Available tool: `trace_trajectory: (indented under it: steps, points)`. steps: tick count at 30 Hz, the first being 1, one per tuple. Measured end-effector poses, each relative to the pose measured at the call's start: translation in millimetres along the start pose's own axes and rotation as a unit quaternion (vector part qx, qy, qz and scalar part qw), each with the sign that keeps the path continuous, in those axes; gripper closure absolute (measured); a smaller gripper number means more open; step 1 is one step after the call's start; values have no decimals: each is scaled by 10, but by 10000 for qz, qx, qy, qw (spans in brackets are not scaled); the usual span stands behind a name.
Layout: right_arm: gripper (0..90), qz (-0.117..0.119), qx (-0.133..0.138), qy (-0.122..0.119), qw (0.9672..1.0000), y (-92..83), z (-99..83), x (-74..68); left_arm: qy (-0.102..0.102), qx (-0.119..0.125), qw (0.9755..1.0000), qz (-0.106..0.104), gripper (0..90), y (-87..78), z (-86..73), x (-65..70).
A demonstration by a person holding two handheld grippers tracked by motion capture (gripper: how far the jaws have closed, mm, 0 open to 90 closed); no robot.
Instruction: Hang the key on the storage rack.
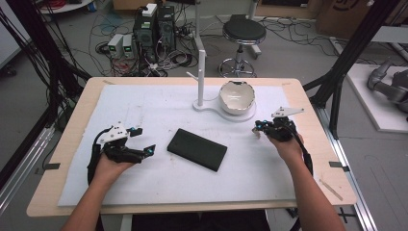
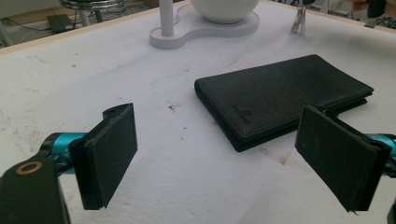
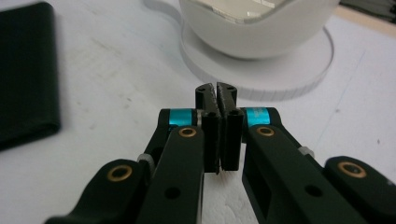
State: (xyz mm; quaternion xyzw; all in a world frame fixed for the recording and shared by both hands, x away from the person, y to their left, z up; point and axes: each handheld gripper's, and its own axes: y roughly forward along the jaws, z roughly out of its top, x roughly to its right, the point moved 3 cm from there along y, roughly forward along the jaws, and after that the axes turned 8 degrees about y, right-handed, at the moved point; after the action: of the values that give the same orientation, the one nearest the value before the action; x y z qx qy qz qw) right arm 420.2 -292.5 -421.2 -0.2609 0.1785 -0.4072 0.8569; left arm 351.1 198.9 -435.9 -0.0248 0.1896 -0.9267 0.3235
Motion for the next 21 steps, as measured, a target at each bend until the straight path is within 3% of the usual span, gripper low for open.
trace_trajectory:
  steps: [9,11,21]
  points:
    - [900,251,444,-291,9983,-249,346,-216,55,-16,10000,-4,129,-3,13,9]
    - [900,336,577,-409,9969,-327,501,-293,62,-22,10000,2,129,-2,17,14]
    - [900,480,599,-911,9929,-425,1029,-496,80,-3,9999,70,129,-25,20,4]
